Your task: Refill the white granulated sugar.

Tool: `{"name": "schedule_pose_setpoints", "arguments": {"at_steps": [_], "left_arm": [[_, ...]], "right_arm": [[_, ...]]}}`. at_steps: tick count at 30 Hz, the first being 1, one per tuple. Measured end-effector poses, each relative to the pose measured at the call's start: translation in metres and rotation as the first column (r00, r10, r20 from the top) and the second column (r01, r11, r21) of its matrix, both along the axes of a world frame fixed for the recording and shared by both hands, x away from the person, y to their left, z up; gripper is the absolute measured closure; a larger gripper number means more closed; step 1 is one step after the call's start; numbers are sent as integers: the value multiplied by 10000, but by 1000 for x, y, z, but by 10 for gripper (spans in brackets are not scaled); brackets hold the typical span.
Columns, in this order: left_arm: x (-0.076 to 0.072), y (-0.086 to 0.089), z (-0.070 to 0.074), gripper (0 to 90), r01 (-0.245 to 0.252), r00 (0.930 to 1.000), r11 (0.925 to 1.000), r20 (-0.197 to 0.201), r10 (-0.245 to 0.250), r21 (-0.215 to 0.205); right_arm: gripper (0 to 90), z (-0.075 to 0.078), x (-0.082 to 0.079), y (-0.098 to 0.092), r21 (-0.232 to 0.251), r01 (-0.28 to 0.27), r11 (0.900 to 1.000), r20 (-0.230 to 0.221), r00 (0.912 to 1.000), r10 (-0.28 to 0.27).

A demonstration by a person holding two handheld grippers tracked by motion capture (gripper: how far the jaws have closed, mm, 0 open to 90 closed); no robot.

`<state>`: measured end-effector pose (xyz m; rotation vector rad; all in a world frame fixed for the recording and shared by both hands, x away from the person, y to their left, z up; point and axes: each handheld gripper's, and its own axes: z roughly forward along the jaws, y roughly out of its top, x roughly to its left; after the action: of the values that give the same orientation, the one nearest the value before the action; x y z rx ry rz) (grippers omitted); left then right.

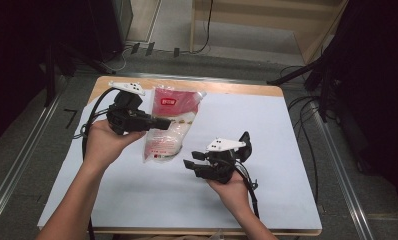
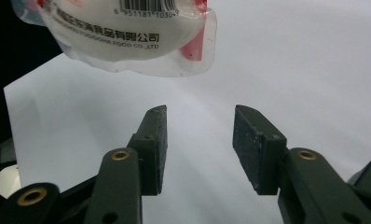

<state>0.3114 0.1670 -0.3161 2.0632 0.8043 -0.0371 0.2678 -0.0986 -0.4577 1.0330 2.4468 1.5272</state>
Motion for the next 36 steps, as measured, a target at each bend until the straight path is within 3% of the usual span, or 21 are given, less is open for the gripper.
{"name": "schedule_pose_setpoints", "arguments": {"at_steps": [10, 17, 29, 32, 36], "left_arm": [[14, 9, -14, 900, -827, 9964, 9952, 213, 817, 525], [29, 9, -31, 900, -1146, 9933, 9925, 161, 1140, 431], [47, 7, -54, 900, -1402, 9896, 9886, 408, 1381, 552], [50, 4, -62, 900, -1481, 9868, 9862, 772, 1424, 740], [53, 5, -71, 900, -1410, 9884, 9871, 672, 1360, 755]], "right_arm": [[512, 3, 3, -5, 140, -292, 9995, -54, 9996, 292], [498, 4, 4, -8, 1, -549, 9985, 1, 9985, 549], [499, 4, 8, -14, -10, -665, 9978, 13, 9978, 665], [499, 4, 8, -14, -95, -748, 9972, 7, 9972, 748], [499, 3, 8, -14, -170, -743, 9971, -15, 9972, 743]]}}
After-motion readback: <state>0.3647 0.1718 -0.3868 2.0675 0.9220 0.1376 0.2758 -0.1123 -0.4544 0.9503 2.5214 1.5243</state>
